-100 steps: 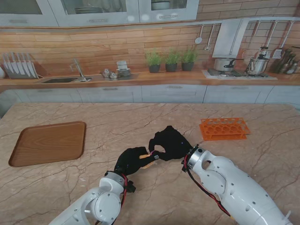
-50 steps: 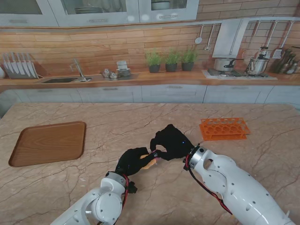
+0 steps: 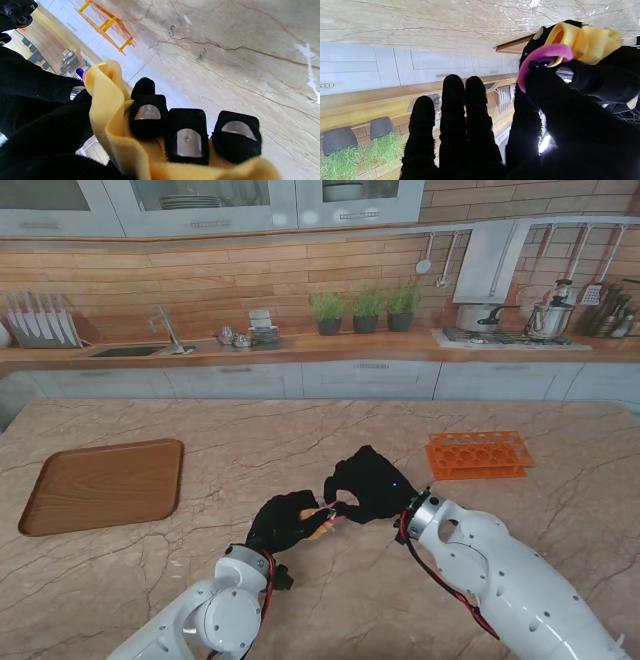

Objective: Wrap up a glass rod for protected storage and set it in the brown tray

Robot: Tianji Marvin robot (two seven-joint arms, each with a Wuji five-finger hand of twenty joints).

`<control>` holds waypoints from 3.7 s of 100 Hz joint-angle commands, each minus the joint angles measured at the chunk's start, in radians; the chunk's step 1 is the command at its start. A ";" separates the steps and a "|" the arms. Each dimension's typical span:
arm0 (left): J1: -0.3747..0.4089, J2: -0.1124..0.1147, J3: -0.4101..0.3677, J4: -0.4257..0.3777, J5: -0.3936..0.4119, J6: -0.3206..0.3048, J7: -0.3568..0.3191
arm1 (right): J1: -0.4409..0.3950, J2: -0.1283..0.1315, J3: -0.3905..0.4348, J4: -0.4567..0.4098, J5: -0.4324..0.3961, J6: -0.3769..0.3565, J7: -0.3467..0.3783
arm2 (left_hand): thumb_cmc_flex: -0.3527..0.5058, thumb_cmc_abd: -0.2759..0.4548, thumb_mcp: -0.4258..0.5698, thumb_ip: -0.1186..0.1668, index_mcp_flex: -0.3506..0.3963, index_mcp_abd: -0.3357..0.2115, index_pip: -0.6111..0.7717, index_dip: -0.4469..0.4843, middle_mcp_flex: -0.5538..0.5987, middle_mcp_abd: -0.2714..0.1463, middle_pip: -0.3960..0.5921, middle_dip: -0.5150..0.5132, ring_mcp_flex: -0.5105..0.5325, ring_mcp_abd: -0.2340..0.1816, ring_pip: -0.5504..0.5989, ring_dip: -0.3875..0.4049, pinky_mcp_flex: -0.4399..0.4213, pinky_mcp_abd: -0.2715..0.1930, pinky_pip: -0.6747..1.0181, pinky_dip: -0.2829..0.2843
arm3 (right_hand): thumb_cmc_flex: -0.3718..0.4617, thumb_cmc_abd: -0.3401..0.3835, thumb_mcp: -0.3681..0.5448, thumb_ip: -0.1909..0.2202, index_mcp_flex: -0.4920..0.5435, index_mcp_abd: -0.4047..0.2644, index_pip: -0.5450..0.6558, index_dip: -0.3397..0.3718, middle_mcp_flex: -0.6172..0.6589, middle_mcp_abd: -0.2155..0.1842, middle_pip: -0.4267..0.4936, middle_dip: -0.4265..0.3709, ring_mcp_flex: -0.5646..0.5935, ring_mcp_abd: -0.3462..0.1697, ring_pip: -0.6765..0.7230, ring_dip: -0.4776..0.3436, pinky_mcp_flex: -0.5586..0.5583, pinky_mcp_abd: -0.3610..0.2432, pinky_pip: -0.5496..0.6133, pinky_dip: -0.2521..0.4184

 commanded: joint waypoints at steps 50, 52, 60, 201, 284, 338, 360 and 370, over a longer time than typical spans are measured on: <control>0.008 0.000 -0.006 0.009 0.016 -0.084 0.013 | -0.067 -0.007 0.056 -0.049 0.125 0.082 0.145 | 0.138 -0.125 0.211 0.118 -0.017 -0.020 0.084 0.154 0.041 -0.145 0.133 0.014 0.018 -0.079 0.086 0.007 0.026 -0.038 0.131 -0.015 | 0.074 0.069 -0.005 -0.054 -0.020 0.024 0.053 0.086 0.039 -0.001 -0.023 0.002 0.028 -0.004 -0.021 0.014 0.006 -0.002 -0.029 0.016; 0.008 0.000 -0.006 0.009 0.016 -0.088 0.014 | -0.069 -0.007 0.057 -0.051 0.135 0.085 0.153 | 0.138 -0.125 0.211 0.117 -0.017 -0.020 0.085 0.155 0.041 -0.145 0.134 0.014 0.018 -0.079 0.086 0.007 0.026 -0.038 0.131 -0.015 | 0.081 0.074 -0.012 -0.056 -0.023 0.023 0.053 0.095 0.040 -0.001 -0.026 0.002 0.028 -0.003 -0.025 0.014 0.006 -0.002 -0.033 0.017; 0.010 0.001 -0.009 0.008 0.016 -0.104 0.015 | -0.075 -0.009 0.060 -0.051 0.160 0.096 0.169 | 0.138 -0.125 0.210 0.116 -0.018 -0.022 0.088 0.158 0.041 -0.147 0.135 0.014 0.018 -0.081 0.086 0.007 0.025 -0.038 0.131 -0.016 | 0.083 0.072 -0.018 -0.057 -0.022 0.017 0.051 0.102 0.046 -0.003 -0.026 0.002 0.032 -0.002 -0.025 0.014 0.012 -0.003 -0.035 0.019; -0.009 -0.021 -0.013 0.030 -0.011 -0.112 0.070 | -0.183 -0.021 0.104 -0.104 0.153 0.130 0.085 | 0.160 -0.134 0.179 0.119 -0.023 -0.035 0.096 0.211 0.039 -0.150 0.146 -0.002 0.019 -0.117 0.079 0.007 0.023 -0.075 0.139 -0.026 | 0.043 -0.107 0.120 -0.068 0.171 0.158 0.018 -0.083 0.227 0.019 -0.054 -0.042 0.148 0.037 -0.017 0.031 0.087 0.041 -0.054 0.061; -0.005 -0.033 -0.022 0.027 -0.027 -0.097 0.107 | -0.222 -0.030 0.125 -0.129 0.135 0.167 0.014 | 0.190 -0.126 0.137 0.095 -0.038 -0.034 0.095 0.190 0.025 -0.142 0.151 -0.014 0.019 -0.124 0.072 0.007 0.018 -0.080 0.136 -0.031 | 0.002 -0.148 0.154 -0.063 0.210 0.118 0.017 -0.127 0.263 0.005 -0.046 -0.040 0.159 0.029 -0.008 0.036 0.087 0.043 -0.050 0.053; -0.002 -0.043 -0.022 0.023 -0.035 -0.064 0.133 | -0.220 -0.024 0.118 -0.118 0.042 0.124 -0.092 | 0.210 -0.105 0.101 0.085 -0.056 -0.025 0.086 0.187 0.014 -0.143 0.155 -0.018 0.019 -0.124 0.072 0.008 0.014 -0.083 0.133 -0.032 | -0.015 -0.185 0.191 -0.046 0.225 0.085 0.024 -0.145 0.278 -0.037 -0.051 -0.058 0.157 -0.003 0.012 0.040 0.090 0.034 -0.037 0.047; 0.001 -0.039 -0.023 0.017 -0.035 -0.056 0.119 | -0.209 -0.015 0.123 -0.111 -0.017 0.096 -0.135 | 0.217 -0.105 0.095 0.087 -0.055 -0.023 0.085 0.185 0.014 -0.140 0.156 -0.020 0.019 -0.124 0.072 0.008 0.015 -0.078 0.133 -0.031 | -0.015 -0.193 0.200 -0.039 0.222 0.084 0.029 -0.142 0.276 -0.043 -0.050 -0.062 0.155 -0.005 0.021 0.041 0.089 0.034 -0.030 0.042; 0.003 -0.036 -0.023 0.014 -0.034 -0.054 0.108 | -0.204 -0.012 0.127 -0.105 -0.035 0.086 -0.156 | 0.218 -0.107 0.096 0.089 -0.052 -0.020 0.084 0.183 0.015 -0.138 0.158 -0.020 0.019 -0.124 0.072 0.008 0.016 -0.075 0.135 -0.030 | -0.012 -0.193 0.201 -0.039 0.222 0.084 0.030 -0.141 0.273 -0.041 -0.048 -0.062 0.156 -0.005 0.028 0.043 0.089 0.034 -0.027 0.040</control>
